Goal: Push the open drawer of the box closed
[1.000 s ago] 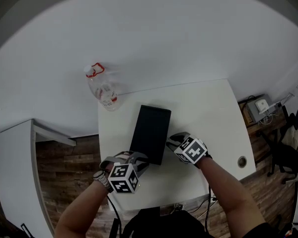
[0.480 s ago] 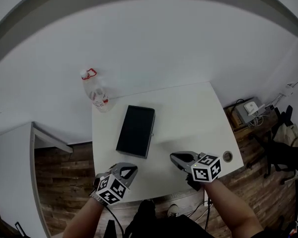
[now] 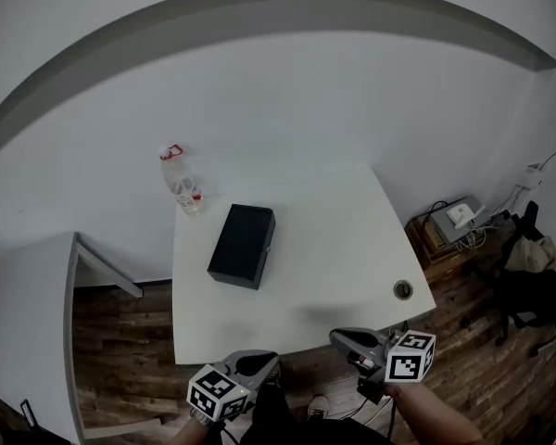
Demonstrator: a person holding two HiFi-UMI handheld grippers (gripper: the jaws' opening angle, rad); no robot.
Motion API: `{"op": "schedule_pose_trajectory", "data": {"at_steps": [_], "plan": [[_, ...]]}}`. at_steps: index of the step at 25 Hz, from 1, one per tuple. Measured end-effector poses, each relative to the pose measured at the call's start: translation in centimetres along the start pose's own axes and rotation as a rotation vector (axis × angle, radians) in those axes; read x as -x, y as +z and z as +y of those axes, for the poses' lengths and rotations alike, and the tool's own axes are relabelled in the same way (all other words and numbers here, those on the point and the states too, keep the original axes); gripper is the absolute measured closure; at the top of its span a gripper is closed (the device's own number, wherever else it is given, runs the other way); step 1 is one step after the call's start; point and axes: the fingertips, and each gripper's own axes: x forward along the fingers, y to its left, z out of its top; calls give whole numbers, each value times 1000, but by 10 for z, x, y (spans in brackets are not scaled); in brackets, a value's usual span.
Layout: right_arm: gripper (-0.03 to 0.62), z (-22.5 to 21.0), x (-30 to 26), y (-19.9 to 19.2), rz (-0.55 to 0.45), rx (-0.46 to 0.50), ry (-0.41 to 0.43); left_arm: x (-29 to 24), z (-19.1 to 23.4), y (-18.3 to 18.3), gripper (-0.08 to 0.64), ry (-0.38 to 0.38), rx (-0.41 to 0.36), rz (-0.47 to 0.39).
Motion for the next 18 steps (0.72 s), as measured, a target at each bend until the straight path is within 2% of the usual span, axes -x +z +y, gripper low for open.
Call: {"op": "schedule_pose_trajectory", "data": {"at_steps": [7,13,18], "plan": [[589,27,52,-33,-37,-108,43,12,-60,-26,560,-45,231,-98],[589,48,72,-57,-58,-194,53,33,-78,-43,560,-48,367,-147],[589,63,74,-69,-61,-210,66,42,-88,-50,560,-74,449,-184]]}}
